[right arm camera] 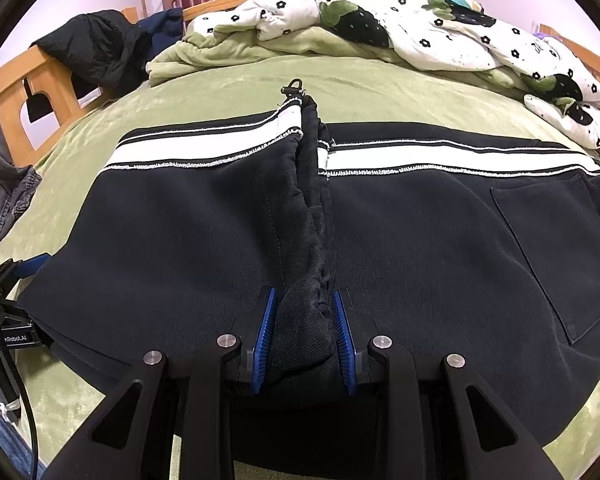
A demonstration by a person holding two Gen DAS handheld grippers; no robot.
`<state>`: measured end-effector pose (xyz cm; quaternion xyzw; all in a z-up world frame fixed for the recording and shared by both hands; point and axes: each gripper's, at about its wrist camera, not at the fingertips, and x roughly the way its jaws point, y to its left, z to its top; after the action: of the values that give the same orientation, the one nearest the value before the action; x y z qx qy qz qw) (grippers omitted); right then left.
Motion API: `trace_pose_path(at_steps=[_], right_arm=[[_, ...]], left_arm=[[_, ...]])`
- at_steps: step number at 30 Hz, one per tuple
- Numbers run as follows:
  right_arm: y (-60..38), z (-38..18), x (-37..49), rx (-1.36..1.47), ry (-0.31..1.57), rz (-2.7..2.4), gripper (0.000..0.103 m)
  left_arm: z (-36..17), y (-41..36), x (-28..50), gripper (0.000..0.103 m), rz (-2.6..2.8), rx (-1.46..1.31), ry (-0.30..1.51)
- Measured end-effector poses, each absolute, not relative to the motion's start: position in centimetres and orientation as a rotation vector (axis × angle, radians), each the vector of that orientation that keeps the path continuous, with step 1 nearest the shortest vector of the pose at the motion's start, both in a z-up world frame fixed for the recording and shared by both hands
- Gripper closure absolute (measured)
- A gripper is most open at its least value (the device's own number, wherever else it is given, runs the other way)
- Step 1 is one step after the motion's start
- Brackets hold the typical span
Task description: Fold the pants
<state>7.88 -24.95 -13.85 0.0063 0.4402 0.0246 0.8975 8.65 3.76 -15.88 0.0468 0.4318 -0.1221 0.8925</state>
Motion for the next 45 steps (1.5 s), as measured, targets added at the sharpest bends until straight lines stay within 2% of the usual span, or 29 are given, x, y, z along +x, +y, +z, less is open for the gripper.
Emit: trace_pose_path(at_steps=[17,27,29,31,34,45], right_arm=[[-25.4,-13.7,8.7,0.079,0.950,0.061,0.074],[-25.8,-14.6,11.3,0.160,0.984,0.092,0.068],[-25.8,-14.7,11.4,0.164,0.982,0.094,0.070],[-26.0,-14.7,11.4,0.182,0.974,0.092,0.079],[-26.7,-13.9,10.9,0.239,0.949,0.100,0.085],[-27.6,-10.7,9.3,0.293,0.866,0.132,0.088]], left_arm=[[-15.9,3.8,8.7,0.000,-0.254,0.097,0.897],[-15.8,3.8,8.8,0.000,-0.247,0.091,0.897],[-15.8,3.8,8.7,0.000,-0.234,0.074,0.908],[-15.4,4.3,8.1,0.000,-0.203,0.021,0.928],[-15.4,4.4,7.1,0.000,-0.135,-0.069,0.914],[-14.5,1.9,3.8,0.001,-0.094,0.064,0.864]])
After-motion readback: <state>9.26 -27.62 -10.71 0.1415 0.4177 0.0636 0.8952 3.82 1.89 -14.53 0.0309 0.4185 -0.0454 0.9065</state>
